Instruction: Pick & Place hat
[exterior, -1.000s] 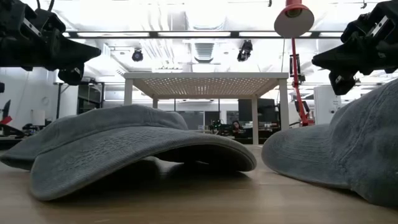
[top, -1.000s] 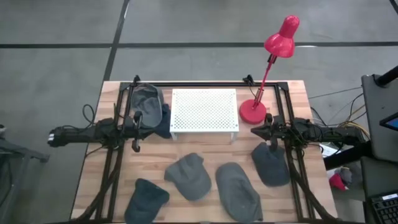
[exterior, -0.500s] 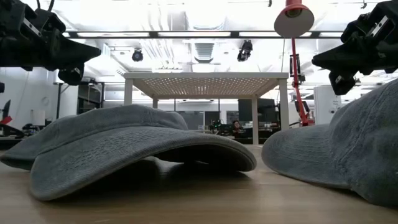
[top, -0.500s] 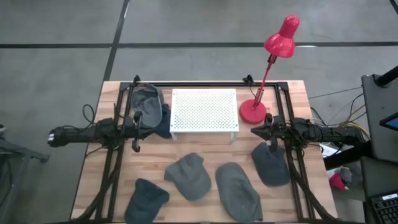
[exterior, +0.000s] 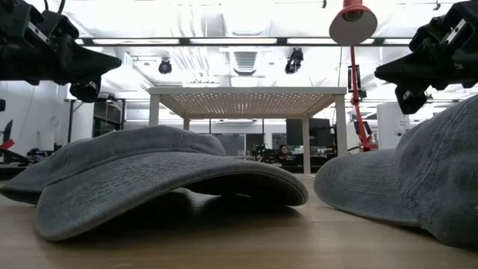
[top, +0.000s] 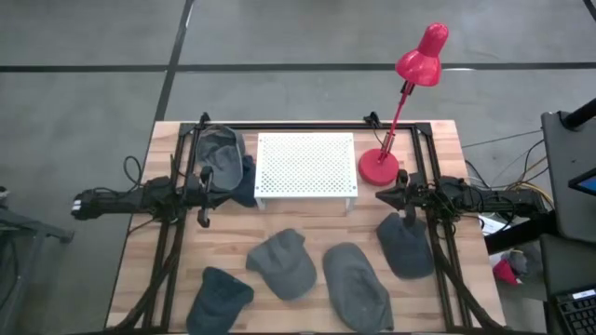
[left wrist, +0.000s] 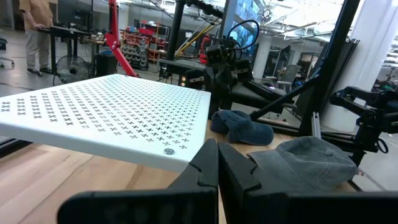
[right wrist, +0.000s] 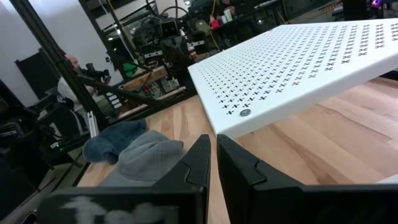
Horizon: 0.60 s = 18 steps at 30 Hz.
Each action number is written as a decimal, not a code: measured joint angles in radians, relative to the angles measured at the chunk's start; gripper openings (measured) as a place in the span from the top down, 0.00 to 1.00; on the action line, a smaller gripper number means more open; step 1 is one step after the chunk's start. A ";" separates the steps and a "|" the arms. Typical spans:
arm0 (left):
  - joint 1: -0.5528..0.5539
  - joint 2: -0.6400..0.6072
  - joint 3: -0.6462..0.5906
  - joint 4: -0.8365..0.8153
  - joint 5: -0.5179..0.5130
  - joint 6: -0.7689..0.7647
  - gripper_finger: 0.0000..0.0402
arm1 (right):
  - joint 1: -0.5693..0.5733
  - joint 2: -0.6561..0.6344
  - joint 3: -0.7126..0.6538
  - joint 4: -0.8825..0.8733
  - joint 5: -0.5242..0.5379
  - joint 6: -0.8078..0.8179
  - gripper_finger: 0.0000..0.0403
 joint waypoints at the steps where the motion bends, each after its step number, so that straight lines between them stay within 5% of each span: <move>1: 0.000 0.000 0.000 0.000 0.000 0.000 1.00 | 0.000 0.000 0.000 0.000 0.000 0.000 0.93; 12: 0.000 0.000 0.000 0.000 0.000 0.000 1.00 | 0.000 0.000 0.000 0.008 0.007 0.007 0.93; 18: 0.000 0.000 0.000 0.000 0.000 0.000 1.00 | 0.000 0.000 0.000 0.143 0.008 0.156 0.93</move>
